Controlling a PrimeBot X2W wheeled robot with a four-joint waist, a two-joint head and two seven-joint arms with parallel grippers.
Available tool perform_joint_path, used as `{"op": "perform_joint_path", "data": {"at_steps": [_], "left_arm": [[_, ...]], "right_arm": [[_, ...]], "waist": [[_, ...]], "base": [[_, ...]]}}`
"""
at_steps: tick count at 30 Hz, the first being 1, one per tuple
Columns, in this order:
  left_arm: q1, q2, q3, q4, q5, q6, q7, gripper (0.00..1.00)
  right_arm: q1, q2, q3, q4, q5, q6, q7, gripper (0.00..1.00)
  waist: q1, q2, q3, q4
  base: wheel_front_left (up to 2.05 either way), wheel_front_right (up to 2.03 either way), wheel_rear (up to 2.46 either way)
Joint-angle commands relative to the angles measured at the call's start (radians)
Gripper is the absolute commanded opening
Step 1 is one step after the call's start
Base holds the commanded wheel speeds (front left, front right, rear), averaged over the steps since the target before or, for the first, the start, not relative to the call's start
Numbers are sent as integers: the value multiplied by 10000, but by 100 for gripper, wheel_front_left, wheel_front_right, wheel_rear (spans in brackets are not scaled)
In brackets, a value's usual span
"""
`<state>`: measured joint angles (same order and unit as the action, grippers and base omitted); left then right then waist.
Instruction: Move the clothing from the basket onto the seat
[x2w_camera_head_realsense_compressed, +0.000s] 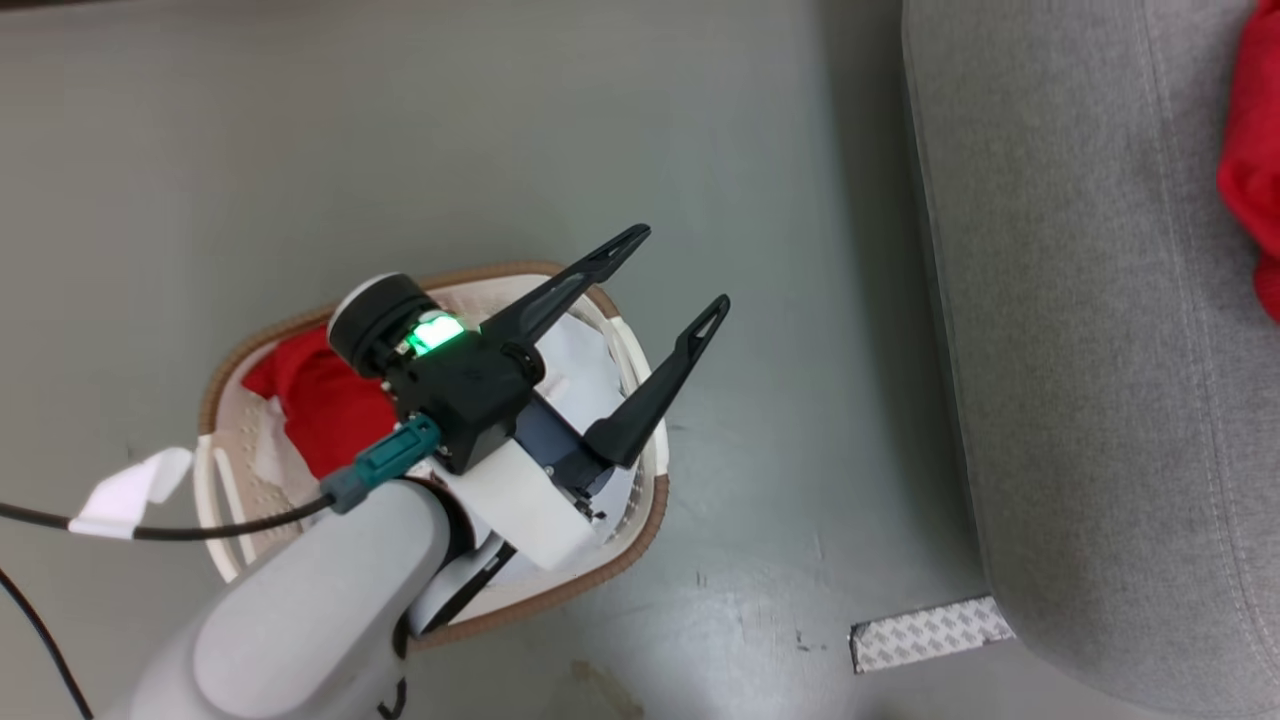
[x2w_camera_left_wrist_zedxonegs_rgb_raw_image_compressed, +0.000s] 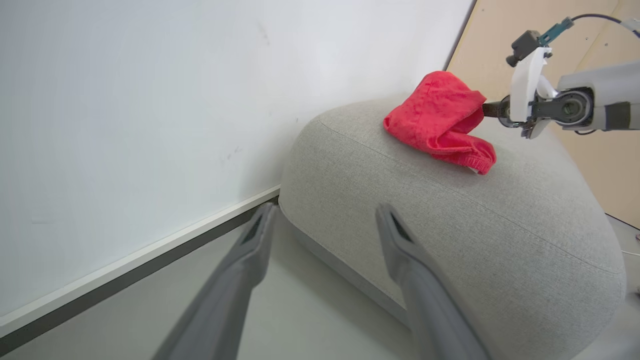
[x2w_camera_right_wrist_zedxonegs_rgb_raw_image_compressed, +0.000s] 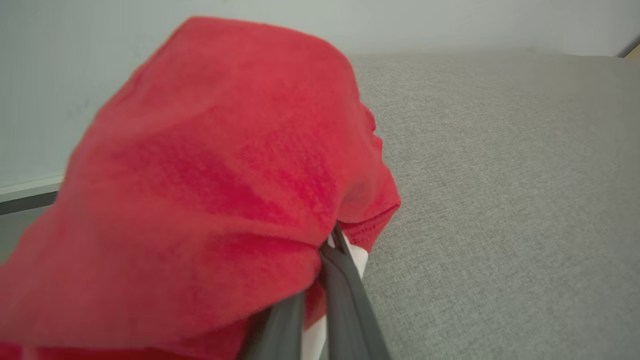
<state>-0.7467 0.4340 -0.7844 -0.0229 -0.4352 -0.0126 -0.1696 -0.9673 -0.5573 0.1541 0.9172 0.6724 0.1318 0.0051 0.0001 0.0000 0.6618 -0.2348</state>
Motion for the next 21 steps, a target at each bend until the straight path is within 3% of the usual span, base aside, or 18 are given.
{"op": "perform_joint_path", "data": {"at_steps": [1, 2, 13, 21], "left_arm": [[139, 6, 15, 108, -67, -11, -113, 100], [158, -16, 11, 165, -96, -6, -148, 100], [999, -273, 183, 1075, -614, 162, -705, 100], [2039, -381, 683, 1373, -1111, 441, -915, 100]], "right_arm": [[-39, -172, 169, 124, 69, -22, 148, 55], [-22, -213, 313, 159, 53, -22, 247, 100], [941, -1042, 2421, -79, -141, -22, 1461, 100], [1799, -1926, 2902, -1600, 14, -22, 660, 100]], "waist": [[-1, 0, -236, 81], [-1, 0, -342, 94], [-1, 0, -2510, 66], [-1, 0, -4288, 214]], "base": [[0, 0, 0], [0, 0, 0], [0, 0, 0], [0, 0, 0]]}}
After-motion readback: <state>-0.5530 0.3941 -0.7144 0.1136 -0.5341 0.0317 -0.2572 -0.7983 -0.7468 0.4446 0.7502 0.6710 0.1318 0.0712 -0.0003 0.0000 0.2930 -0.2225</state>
